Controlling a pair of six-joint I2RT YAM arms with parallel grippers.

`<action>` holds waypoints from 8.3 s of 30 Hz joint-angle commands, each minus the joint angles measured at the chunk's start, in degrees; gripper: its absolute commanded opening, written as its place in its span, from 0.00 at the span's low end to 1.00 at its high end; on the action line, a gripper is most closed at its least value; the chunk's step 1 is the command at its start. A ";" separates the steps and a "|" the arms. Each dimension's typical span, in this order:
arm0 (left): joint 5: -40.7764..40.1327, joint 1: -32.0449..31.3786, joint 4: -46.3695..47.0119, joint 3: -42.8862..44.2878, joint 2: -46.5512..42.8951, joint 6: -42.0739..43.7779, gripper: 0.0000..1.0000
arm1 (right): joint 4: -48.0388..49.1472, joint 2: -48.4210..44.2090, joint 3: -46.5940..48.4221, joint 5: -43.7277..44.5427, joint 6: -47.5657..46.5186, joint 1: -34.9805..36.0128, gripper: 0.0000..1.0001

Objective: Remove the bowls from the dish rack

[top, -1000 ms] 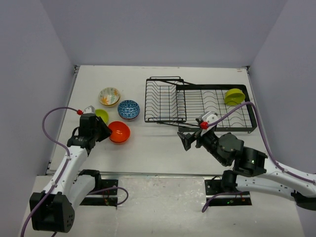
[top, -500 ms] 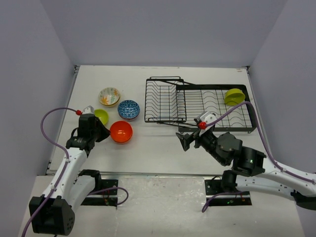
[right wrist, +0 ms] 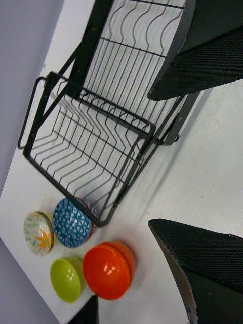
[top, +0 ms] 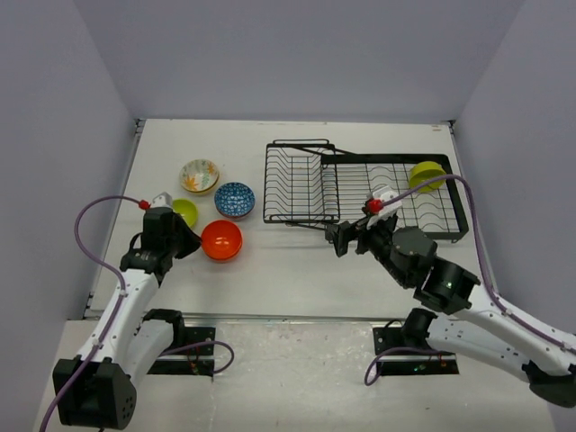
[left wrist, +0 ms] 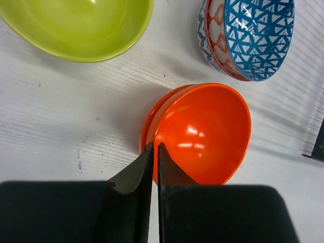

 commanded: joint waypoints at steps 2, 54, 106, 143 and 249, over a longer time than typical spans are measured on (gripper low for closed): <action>2.26 0.30 1.24 0.81 0.29 0.03 0.06 | 3.25 2.76 -1.16 -8.48 8.44 -10.81 0.99; -11.71 -2.69 -3.08 14.70 -22.48 15.59 1.00 | 50.62 62.53 4.04 -32.56 75.17 -78.77 0.42; -7.15 -2.78 -0.44 14.26 -19.67 15.94 1.00 | 89.77 50.43 -2.31 -52.15 67.81 -76.41 0.00; -13.10 -59.20 -25.75 53.81 29.64 7.59 0.92 | -34.71 22.63 25.29 -5.93 -20.55 24.15 0.00; -3.80 16.91 11.60 9.43 21.21 -1.99 0.00 | -5.27 -9.54 -4.94 6.20 -1.12 24.59 0.99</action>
